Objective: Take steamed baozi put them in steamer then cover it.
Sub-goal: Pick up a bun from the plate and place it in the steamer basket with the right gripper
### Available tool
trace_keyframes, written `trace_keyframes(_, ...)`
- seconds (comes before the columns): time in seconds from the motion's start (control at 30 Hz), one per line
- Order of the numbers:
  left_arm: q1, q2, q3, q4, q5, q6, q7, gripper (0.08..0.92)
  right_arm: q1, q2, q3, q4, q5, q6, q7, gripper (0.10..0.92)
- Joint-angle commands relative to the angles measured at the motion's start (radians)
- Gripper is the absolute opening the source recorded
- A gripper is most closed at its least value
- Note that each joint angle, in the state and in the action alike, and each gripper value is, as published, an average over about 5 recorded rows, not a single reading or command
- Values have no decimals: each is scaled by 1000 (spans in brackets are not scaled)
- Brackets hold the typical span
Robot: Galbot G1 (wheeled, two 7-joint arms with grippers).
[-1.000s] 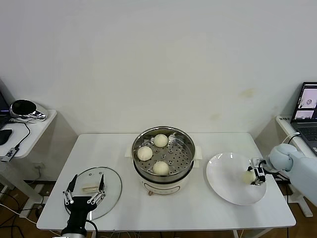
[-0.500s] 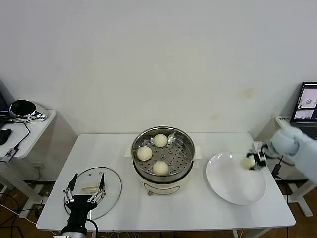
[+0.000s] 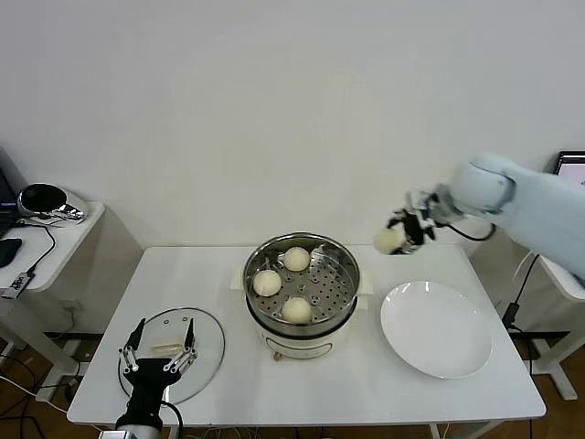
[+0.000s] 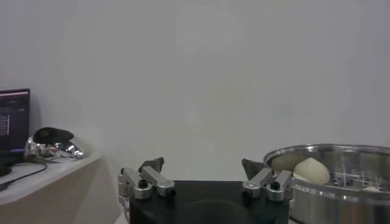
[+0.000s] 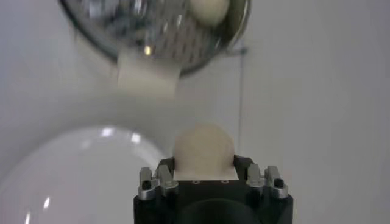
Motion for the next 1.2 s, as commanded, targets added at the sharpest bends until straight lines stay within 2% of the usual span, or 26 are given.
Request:
trace_keyframes(0.03, -2, -2, -5, 0, 0, 0, -1, 823, 128, 254, -164, 43, 276, -213, 137, 608)
trace_keyframes(0.53, -4, -22, -6, -4, 1, -6, -2, 823, -71, 420, -160, -84, 264, -307, 208, 602)
trace_keyframes(1.2, -6, -23, -7, 7, -2, -12, -3, 823, -160, 382, -120, -124, 169, -307, 205, 605)
